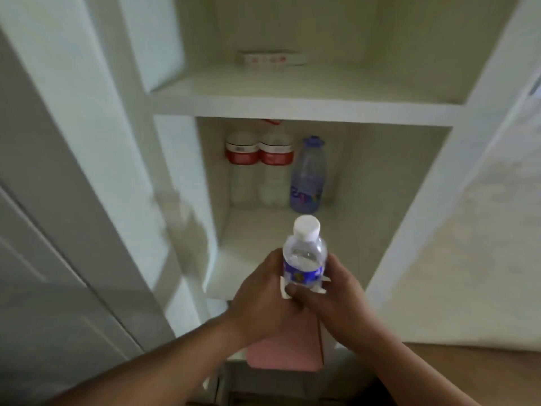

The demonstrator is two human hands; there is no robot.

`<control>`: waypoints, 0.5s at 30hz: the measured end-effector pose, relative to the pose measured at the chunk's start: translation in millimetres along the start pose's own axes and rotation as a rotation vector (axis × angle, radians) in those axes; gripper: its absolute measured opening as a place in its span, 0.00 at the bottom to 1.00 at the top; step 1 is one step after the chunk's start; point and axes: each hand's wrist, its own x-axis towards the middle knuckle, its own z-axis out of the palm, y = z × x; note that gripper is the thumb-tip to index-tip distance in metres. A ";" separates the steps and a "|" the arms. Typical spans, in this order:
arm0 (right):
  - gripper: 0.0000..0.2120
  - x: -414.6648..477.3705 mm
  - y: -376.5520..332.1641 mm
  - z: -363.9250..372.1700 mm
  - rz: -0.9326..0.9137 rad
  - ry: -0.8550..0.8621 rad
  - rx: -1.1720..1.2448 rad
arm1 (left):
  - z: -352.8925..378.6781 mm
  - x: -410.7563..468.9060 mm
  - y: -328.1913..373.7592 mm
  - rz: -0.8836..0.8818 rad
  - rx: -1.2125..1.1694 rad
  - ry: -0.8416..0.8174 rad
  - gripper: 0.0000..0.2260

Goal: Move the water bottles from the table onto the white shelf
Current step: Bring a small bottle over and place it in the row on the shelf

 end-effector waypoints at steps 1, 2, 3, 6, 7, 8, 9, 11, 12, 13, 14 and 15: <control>0.26 16.2 -3.0 17.5 0.015 -0.019 0.002 | -10.9 5.2 -13.5 -0.011 0.013 0.039 0.29; 0.27 32.0 -6.0 33.8 0.035 -0.036 0.005 | -18.2 13.3 -26.8 -0.036 0.032 0.072 0.28; 0.27 47.4 -6.4 48.7 0.056 -0.040 0.003 | -21.8 22.0 -39.8 -0.066 0.052 0.093 0.27; 0.32 87.2 3.5 80.3 0.111 -0.032 -0.038 | -20.8 47.0 -70.6 -0.127 0.068 0.142 0.22; 0.33 96.6 7.0 87.8 0.134 -0.033 -0.050 | -18.2 53.2 -78.0 -0.152 0.058 0.145 0.20; 0.32 104.1 9.7 93.5 0.152 -0.039 -0.051 | -15.5 59.3 -85.8 -0.178 0.054 0.147 0.19; 0.29 111.1 12.1 98.0 0.170 -0.040 -0.057 | -13.0 65.2 -92.8 -0.200 0.040 0.152 0.18; 0.25 124.0 12.7 103.9 0.196 -0.030 -0.079 | -9.2 76.4 -103.8 -0.234 0.017 0.189 0.19; 0.24 131.7 12.6 106.3 0.202 -0.029 -0.089 | -6.1 82.4 -108.7 -0.245 0.026 0.221 0.20; 0.24 139.7 12.7 108.3 0.202 -0.033 -0.096 | -3.3 87.7 -111.8 -0.258 0.050 0.261 0.21; 0.24 148.0 12.5 110.2 0.198 -0.040 -0.097 | -1.5 92.0 -111.6 -0.279 0.088 0.308 0.22; 0.25 157.2 14.2 112.4 0.197 -0.050 -0.102 | 1.5 96.8 -112.6 -0.302 0.115 0.357 0.23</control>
